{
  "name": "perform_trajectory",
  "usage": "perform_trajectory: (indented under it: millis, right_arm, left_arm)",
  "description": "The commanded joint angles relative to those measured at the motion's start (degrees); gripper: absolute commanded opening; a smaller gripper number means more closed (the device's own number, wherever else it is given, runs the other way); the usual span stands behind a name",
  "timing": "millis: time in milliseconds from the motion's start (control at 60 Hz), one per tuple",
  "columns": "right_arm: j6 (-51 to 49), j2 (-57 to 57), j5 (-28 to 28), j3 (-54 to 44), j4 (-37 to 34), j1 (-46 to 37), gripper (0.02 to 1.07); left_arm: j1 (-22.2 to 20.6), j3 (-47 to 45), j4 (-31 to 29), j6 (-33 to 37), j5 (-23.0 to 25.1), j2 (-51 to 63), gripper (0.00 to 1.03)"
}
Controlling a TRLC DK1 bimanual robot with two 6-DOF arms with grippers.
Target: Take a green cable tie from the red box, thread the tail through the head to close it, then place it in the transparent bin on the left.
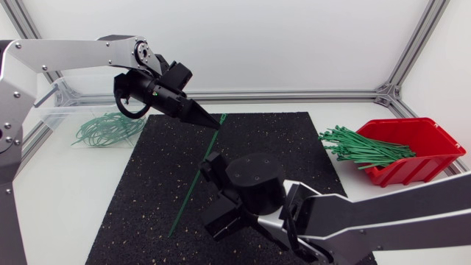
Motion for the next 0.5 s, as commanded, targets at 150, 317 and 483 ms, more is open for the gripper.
perform_trajectory:
  millis: [150,317,483]
  right_arm:
    - [-1.1,6.0,-0.4,0.6,4.3,1.4,0.84]
    - [-1.1,8.2,-0.8,2.1,6.2,2.5,0.72]
    - [-1.0,9.7,-1.4,2.9,7.7,3.6,0.61]
  left_arm:
    - [0.0,4.0,-3.6,1.4,1.7,4.0,0.03]
    - [0.2,4.2,-4.3,1.6,2.2,4.3,0.03]
    - [0.4,6.0,-5.9,1.5,2.9,5.8,0.03]
